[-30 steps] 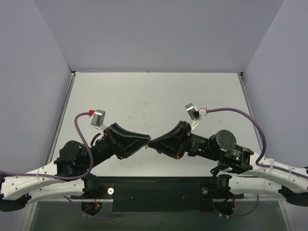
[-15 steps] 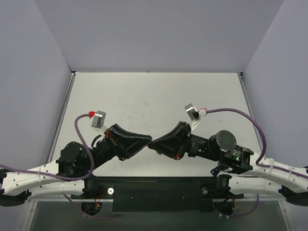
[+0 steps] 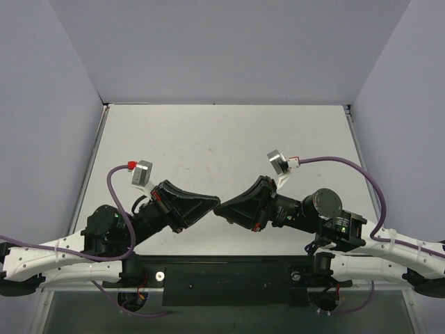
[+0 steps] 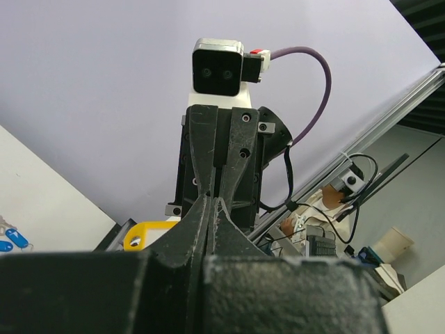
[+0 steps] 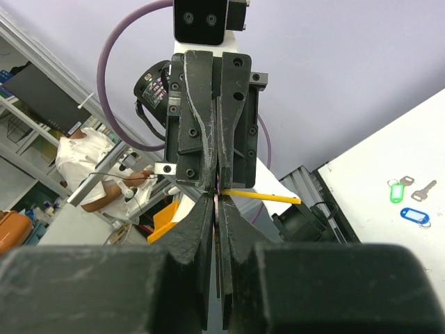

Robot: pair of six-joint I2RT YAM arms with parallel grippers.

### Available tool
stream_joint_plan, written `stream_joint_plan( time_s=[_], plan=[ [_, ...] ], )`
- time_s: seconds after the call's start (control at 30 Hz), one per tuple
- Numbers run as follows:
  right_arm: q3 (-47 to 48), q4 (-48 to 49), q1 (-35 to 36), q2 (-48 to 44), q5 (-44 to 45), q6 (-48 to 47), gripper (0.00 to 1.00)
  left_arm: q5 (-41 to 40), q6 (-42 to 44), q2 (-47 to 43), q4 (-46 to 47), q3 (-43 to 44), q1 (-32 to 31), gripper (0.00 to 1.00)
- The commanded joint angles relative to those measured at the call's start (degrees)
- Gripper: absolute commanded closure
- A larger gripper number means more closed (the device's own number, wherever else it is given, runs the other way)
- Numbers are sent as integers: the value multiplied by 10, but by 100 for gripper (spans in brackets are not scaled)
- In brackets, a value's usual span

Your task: Remove the keys from the keyring

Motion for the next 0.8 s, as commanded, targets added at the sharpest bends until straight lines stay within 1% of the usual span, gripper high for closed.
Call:
stream_joint_plan(
  time_s=[0.0, 0.17, 0.43, 0.53, 0.67, 0.77],
  plan=[
    [3, 37, 2, -6, 6, -8, 100, 11, 14, 2, -23, 41, -9, 100],
    [4, 29, 3, -9, 5, -9, 100, 33, 26, 3, -87, 67, -10, 100],
    [23, -1, 3, 1, -13, -16, 100, 107, 51, 5, -207, 127, -10, 100],
    [38, -18, 3, 11, -24, -17, 100, 131, 60, 5, -230, 138, -10, 100],
    [43, -19, 3, 22, -36, -15, 100, 144, 67, 6, -250, 147, -10, 100],
    [47, -22, 3, 25, -43, -16, 100, 168, 71, 11, -266, 154, -10, 100]
  ],
)
